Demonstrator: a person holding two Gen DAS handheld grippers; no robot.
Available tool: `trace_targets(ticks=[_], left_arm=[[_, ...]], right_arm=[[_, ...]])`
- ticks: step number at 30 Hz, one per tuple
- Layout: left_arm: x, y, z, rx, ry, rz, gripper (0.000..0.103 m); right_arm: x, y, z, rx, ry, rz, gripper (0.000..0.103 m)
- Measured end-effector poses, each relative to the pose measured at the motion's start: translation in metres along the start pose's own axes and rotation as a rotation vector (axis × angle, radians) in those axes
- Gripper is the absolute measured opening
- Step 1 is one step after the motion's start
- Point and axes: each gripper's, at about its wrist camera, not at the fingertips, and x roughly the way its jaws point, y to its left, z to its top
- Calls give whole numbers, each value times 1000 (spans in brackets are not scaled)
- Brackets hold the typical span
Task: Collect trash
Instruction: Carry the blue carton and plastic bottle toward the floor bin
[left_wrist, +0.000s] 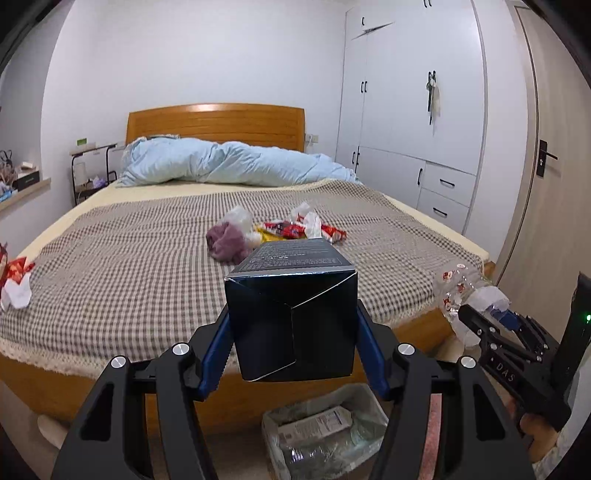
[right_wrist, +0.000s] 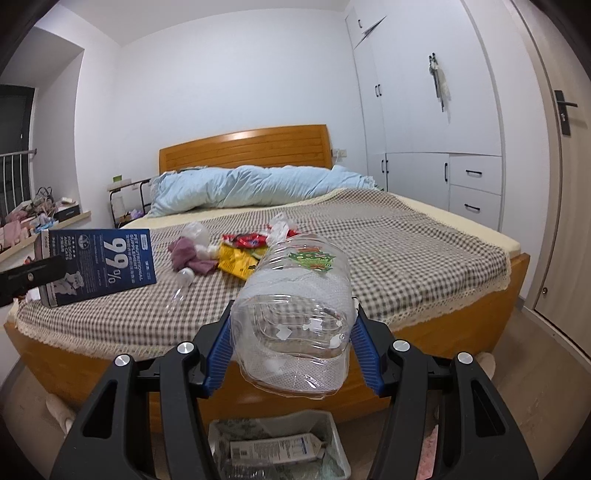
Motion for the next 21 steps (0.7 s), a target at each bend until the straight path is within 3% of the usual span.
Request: trace_targets(ticks=[21], left_arm=[[8, 1, -63, -18, 144, -34, 59]], right_arm=[[-1, -7, -37, -45, 153, 32, 56]])
